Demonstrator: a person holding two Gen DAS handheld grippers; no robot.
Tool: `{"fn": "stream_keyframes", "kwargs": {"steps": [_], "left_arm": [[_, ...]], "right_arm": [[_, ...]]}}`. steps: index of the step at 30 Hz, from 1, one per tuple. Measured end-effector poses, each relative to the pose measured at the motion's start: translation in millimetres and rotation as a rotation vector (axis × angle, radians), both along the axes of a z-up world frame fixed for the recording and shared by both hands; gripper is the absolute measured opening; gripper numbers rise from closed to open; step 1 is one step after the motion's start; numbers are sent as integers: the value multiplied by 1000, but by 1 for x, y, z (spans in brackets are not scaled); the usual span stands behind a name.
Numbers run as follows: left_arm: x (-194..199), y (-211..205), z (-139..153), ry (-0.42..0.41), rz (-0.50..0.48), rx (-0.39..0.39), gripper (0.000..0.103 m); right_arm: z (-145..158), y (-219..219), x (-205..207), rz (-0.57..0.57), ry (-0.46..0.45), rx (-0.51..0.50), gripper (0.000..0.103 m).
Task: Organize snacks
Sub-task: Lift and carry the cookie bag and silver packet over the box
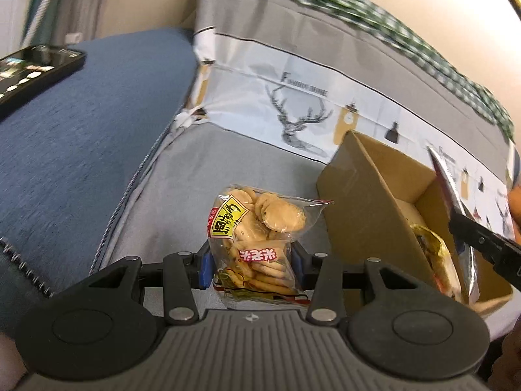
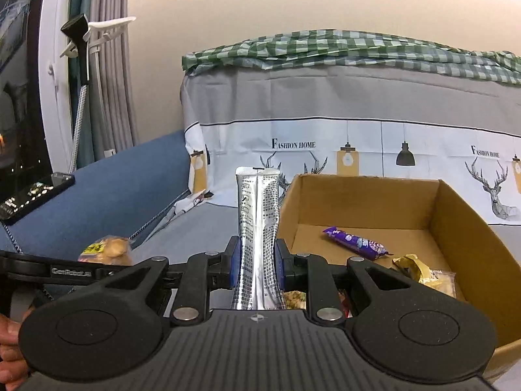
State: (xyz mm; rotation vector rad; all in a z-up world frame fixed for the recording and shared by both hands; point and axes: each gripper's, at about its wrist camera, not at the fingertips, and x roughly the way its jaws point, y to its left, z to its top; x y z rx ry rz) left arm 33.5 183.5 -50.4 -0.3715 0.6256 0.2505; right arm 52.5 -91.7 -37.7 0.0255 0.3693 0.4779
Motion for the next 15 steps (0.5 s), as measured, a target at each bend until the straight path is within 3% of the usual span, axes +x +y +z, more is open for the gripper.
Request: {"fn": "stream_keyframes", "kwargs": {"steps": [8, 15], "left_arm": [[14, -25, 41, 4, 19, 26, 50], [59, -80, 105, -94, -65, 68, 50]], "right_arm": [[5, -24, 20, -54, 15, 73, 23], [6, -50, 38, -142, 35, 150, 23]]}}
